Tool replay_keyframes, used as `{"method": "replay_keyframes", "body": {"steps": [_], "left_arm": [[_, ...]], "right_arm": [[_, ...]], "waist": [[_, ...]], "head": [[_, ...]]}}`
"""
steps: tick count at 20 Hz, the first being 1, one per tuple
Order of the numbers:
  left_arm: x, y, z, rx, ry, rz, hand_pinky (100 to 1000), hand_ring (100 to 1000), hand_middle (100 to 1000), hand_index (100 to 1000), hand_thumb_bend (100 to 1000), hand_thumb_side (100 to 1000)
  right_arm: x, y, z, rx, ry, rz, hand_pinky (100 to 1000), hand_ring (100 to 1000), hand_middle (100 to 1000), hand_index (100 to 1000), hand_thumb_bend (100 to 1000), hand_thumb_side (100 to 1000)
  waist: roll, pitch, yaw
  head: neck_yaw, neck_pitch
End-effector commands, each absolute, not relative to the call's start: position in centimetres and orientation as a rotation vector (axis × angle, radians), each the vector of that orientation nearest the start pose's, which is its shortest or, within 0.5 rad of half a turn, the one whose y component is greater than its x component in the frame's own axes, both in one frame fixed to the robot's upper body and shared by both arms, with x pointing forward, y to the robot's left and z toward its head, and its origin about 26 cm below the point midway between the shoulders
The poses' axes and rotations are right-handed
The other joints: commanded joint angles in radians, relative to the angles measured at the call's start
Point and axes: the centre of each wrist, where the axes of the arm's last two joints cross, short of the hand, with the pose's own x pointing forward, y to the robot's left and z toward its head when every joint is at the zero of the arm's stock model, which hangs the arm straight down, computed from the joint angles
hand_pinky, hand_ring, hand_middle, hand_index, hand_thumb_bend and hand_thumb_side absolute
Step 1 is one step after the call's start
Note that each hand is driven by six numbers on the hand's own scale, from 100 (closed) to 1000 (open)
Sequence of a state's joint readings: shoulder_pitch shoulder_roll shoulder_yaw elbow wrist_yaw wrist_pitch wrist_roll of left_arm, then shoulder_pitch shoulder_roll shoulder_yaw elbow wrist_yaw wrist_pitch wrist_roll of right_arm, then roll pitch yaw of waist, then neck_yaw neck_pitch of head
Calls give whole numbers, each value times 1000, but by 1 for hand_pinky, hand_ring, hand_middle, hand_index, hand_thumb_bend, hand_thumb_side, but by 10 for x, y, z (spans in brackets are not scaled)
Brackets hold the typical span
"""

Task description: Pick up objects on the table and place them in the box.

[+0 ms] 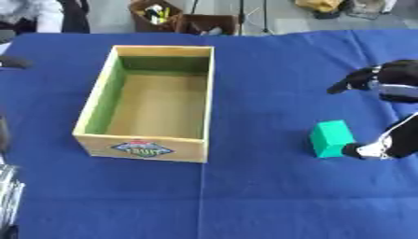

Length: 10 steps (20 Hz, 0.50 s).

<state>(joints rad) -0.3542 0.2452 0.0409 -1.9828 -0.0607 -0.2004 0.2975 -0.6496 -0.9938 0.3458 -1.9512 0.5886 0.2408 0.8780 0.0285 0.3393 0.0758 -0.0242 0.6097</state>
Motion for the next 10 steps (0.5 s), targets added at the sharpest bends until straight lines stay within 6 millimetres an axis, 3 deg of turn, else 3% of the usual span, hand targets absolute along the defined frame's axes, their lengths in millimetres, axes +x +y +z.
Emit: {"method": "replay_keyframes", "body": {"steps": [1, 10], "left_arm": [[305, 251, 217, 274, -2590, 22, 520, 709, 866, 807, 100, 962], [305, 250, 216, 269, -2587, 24, 519, 710, 868, 806, 100, 964]], "right_arm": [[313, -264, 304, -916, -1068, 1828, 883, 941, 885, 988, 419, 470], [334, -270, 286, -919, -999, 1816, 874, 931, 882, 972, 380, 446]], "waist": [[-3, -15, 3], [-1, -9, 6]], "head": [[-5, -12], [-9, -15]]}}
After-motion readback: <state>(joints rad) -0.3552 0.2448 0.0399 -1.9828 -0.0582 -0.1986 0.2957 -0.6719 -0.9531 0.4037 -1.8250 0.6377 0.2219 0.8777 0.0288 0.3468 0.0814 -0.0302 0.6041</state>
